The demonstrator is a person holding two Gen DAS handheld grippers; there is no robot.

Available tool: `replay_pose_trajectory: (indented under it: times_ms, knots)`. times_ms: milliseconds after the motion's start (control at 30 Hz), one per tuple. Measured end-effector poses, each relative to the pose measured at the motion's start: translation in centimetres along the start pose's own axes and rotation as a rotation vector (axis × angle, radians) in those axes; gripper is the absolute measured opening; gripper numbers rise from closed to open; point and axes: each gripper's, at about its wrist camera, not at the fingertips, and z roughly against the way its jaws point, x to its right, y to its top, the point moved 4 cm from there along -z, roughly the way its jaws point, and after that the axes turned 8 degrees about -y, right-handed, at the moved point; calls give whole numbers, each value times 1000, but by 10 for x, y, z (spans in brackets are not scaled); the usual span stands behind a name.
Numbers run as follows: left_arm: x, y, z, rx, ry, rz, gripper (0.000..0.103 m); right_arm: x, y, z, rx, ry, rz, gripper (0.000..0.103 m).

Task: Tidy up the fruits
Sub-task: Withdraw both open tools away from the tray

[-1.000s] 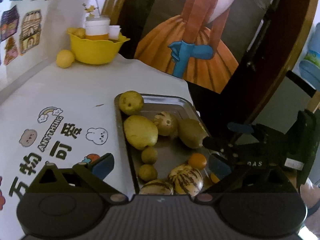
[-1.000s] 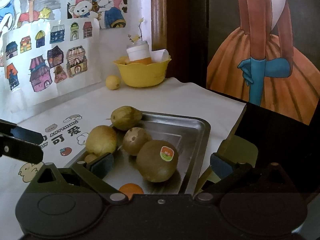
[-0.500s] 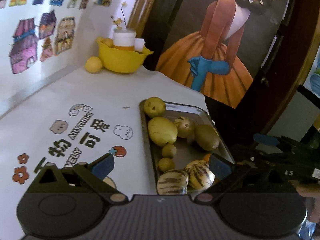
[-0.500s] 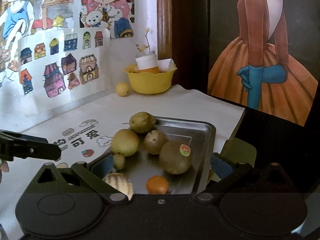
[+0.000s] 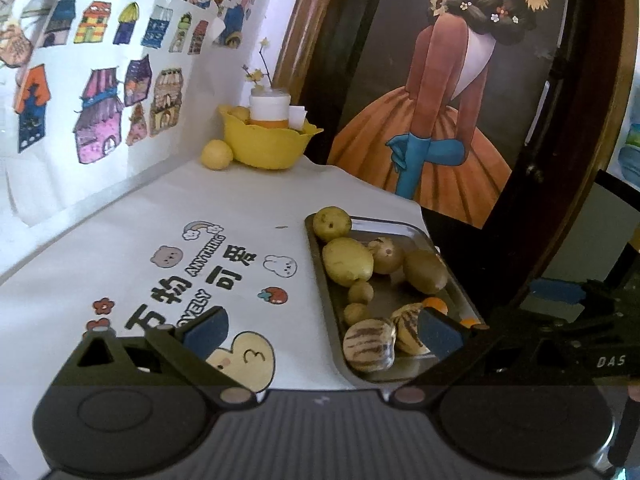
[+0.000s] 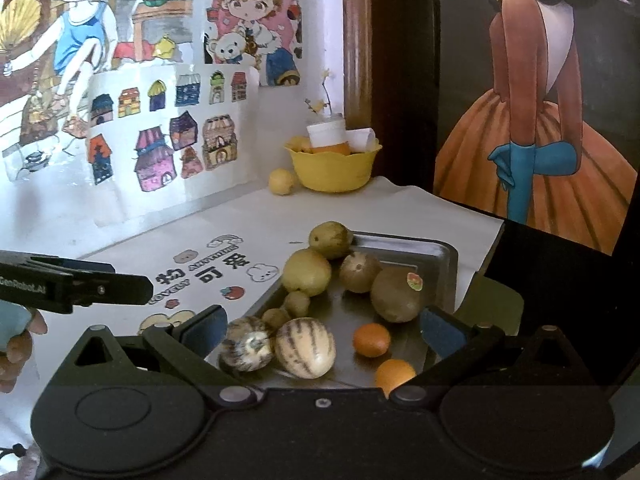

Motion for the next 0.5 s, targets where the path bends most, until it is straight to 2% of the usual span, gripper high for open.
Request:
replay_pose_trajectory:
  times_ms: [200,333,500]
  knots:
    - [-1,-10,19,34,20,-31,102,-9,-12,20,64,-23,-78,102]
    - [-4,-16,30,52,37,-37,102,-14,-24,26,62,-46,-138,102]
    - [-5,-23,40,73,61,-56,102,-21,-35,38,79,-96,-153,102]
